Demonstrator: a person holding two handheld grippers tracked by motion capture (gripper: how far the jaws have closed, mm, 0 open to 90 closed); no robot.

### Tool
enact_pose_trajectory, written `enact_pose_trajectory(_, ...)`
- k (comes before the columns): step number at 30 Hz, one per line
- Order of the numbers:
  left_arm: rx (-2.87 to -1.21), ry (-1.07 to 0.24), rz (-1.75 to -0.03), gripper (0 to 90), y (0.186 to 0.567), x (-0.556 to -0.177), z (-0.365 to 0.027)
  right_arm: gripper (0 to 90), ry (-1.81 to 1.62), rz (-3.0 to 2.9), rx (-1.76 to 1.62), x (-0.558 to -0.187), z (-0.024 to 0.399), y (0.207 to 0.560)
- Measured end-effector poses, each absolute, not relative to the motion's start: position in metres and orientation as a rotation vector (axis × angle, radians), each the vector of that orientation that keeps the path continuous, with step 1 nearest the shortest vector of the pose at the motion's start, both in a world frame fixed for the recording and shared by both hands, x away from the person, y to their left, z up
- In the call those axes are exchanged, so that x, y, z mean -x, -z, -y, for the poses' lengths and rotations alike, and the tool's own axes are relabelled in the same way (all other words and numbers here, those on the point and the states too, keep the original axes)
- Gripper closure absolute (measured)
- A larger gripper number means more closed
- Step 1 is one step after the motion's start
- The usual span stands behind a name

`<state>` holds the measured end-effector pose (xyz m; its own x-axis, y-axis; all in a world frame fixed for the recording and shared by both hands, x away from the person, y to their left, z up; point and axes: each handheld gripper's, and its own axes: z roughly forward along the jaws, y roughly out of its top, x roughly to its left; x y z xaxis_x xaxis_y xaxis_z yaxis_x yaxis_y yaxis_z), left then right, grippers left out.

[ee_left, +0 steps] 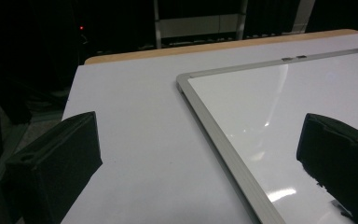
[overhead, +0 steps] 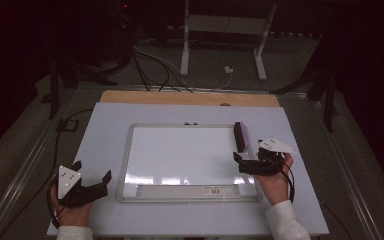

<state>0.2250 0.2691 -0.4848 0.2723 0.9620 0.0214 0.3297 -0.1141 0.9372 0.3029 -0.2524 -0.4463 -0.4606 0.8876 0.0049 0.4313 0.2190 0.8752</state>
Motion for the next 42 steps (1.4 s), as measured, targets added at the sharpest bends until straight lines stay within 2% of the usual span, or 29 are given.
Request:
enact_pose_trajectory(17,-1.621,-0.859,-1.188,0.6,0.481,-0.223,-0.267,0.1,-1.359,-1.906,-1.102,-0.258,0.291,0.467)
enact_pose_trajectory(42,-1.577,-0.805,-1.160,0.6,0.480,-0.221,-0.273,0.2,-1.407,-1.828,-1.067,-0.246,0.308,0.479)
